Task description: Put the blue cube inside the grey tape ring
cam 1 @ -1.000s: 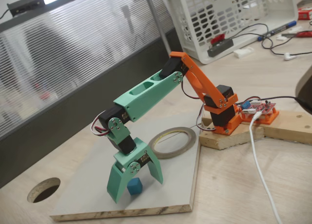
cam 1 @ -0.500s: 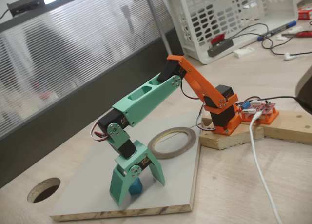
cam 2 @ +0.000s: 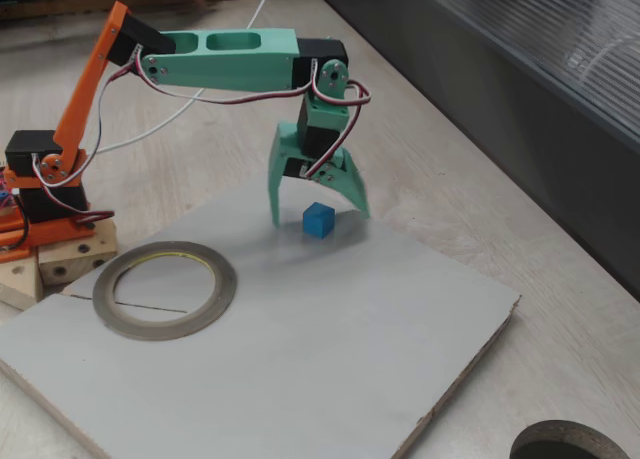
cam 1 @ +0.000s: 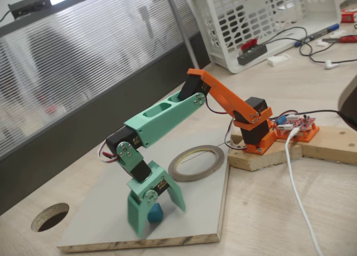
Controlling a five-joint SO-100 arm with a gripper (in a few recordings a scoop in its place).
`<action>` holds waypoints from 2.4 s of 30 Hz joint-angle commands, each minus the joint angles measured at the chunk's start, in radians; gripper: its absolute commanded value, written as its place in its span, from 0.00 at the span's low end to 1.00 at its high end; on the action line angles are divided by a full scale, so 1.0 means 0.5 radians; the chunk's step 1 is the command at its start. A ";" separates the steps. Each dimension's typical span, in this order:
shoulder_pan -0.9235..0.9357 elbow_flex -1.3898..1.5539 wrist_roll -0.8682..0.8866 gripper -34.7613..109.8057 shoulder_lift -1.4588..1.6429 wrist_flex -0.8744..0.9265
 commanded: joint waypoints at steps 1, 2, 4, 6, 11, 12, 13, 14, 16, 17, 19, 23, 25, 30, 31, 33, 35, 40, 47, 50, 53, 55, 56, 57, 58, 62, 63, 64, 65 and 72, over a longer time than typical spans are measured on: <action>-0.015 -0.055 0.012 0.73 0.043 0.037; -0.015 -0.055 0.012 0.72 0.043 0.034; -0.015 -0.055 0.003 0.70 0.046 0.003; -0.015 -0.055 0.003 0.70 0.055 -0.064; -0.012 -0.055 0.006 0.70 0.055 -0.089; -0.012 -0.055 0.015 0.70 0.055 -0.089; -0.012 -0.055 0.015 0.70 0.055 -0.092; -0.012 -0.055 0.015 0.70 0.052 -0.092; -0.009 -0.055 0.018 0.70 0.052 -0.092; 0.003 -0.058 0.018 0.70 0.052 -0.092; 0.052 -0.058 0.021 0.69 0.055 -0.095; 0.114 -0.129 0.018 0.65 0.043 -0.098; 0.114 -0.236 0.021 0.63 0.025 -0.098; 0.114 -0.430 0.021 0.55 -0.077 -0.098; 0.114 -0.472 0.021 0.53 -0.086 -0.098; 0.114 -0.543 0.021 0.51 -0.117 -0.098; 0.114 -0.574 0.021 0.49 -0.147 -0.098; 0.104 -0.574 0.021 0.45 -0.141 -0.098; 0.104 -0.574 0.021 0.38 -0.135 -0.098; 0.104 -0.577 0.021 0.33 -0.138 -0.098; 0.104 -0.577 0.021 0.28 -0.138 -0.098; 0.101 -0.577 0.021 0.26 -0.129 -0.098; 0.098 -0.577 0.021 0.25 -0.120 -0.098; 0.095 -0.577 0.021 0.25 -0.117 -0.098; 0.092 -0.577 0.021 0.25 -0.114 -0.098; 0.114 -0.577 0.021 0.25 -0.046 -0.071; 0.114 -0.577 0.021 0.25 0.003 -0.071; 0.114 -0.577 0.021 0.25 0.061 -0.067; 0.114 -0.577 0.021 0.25 0.132 -0.067; 0.114 -0.546 0.021 0.25 0.617 0.135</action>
